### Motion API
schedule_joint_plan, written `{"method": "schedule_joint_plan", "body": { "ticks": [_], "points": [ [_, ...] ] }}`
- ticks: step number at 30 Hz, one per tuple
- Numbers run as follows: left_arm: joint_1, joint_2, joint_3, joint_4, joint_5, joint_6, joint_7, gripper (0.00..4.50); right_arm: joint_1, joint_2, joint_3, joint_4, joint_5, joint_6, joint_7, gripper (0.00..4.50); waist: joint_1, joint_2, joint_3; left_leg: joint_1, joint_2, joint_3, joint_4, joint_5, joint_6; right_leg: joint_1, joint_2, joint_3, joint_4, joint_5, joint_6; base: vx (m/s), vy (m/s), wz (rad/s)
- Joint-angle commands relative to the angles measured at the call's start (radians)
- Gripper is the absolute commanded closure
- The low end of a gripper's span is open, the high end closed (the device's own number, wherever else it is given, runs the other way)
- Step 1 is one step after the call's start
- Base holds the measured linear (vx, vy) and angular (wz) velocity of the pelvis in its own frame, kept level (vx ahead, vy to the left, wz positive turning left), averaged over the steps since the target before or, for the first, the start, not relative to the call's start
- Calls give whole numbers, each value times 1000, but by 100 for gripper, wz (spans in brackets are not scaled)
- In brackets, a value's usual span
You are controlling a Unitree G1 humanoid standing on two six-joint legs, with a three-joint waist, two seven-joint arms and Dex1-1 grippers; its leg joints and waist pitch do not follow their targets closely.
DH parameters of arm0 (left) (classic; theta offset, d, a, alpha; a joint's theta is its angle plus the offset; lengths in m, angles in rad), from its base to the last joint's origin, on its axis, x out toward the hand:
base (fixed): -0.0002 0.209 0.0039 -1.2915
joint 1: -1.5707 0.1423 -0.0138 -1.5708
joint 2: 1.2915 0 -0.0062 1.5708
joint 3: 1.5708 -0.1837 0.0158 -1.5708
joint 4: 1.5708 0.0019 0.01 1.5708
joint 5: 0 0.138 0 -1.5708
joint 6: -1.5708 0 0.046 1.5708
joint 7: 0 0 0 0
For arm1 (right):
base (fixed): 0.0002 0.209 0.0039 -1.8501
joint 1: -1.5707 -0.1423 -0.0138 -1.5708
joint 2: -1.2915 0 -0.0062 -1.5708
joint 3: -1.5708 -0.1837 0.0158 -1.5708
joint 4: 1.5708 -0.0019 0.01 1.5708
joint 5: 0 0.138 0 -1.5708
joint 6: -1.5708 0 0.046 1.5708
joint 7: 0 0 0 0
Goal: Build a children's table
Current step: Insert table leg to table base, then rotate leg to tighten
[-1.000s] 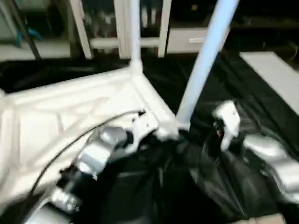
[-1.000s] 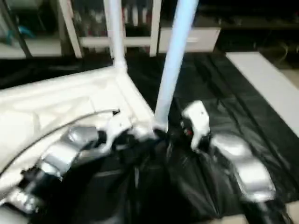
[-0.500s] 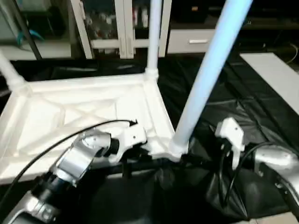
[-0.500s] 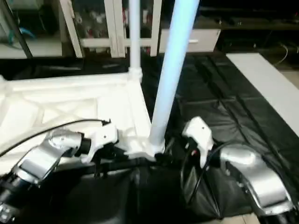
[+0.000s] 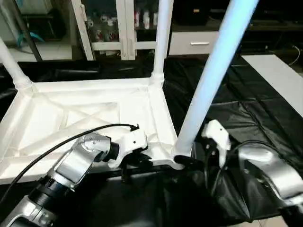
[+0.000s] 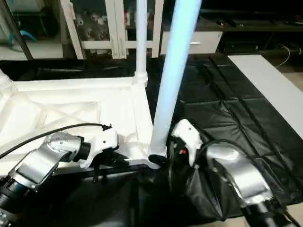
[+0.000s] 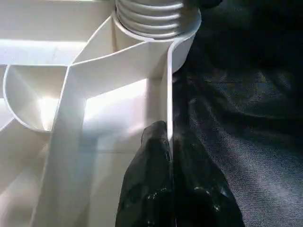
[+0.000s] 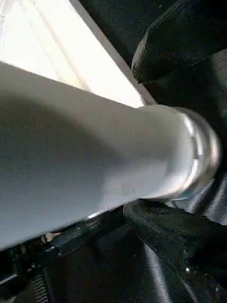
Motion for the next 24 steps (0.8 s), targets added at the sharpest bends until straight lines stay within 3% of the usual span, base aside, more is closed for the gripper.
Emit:
{"method": "schedule_joint_plan", "body": {
  "ticks": [1, 16, 20, 21, 23, 24],
  "points": [
    [9, -8, -42, -25, -12, 6, -37, 450, -29, 3, -6, 35, -23, -18, -11, 57, -4, 6, -65, 43, 67, -31, -77, -231, 0, 26, -39, 19, -43, -75, -254, 0, 0, 0],
    [20, -1, -38, -28, -12, 7, -29, 450, -55, -4, 27, 112, -57, -78, 57, 173, -5, -3, -61, 41, 68, -33, -76, -298, -15, 19, -43, 22, -48, -205, -233, 0, 0, 0],
    [22, -23, -19, -8, -15, 8, 4, 450, -64, 35, 4, 162, -76, -78, -15, 176, -9, -4, -60, 40, 66, -34, -77, -304, -17, 18, -42, 22, -50, -219, -229, 0, 0, 0],
    [12, -51, -4, 14, -13, 16, 41, 450, -73, 66, -18, 192, -77, -66, -72, 178, -9, 3, -59, 40, 66, -36, -78, -315, -23, 18, -42, 21, -50, -231, -227, 0, 0, 0],
    [-5, -90, 17, 46, -12, 28, 91, 450, -86, 102, -43, 230, -75, -58, -132, 178, -18, -6, -59, 40, 63, -37, -77, -363, -47, 14, -43, 20, -56, -306, -213, 0, 0, 0],
    [-5, -90, 17, 46, -12, 28, 91, 450, -86, 102, -43, 230, -75, -58, -132, 178, -20, -6, -58, 39, 62, -39, -79, -370, -51, 14, -43, 19, -58, -322, -207, 0, 0, 0]
  ]
}}
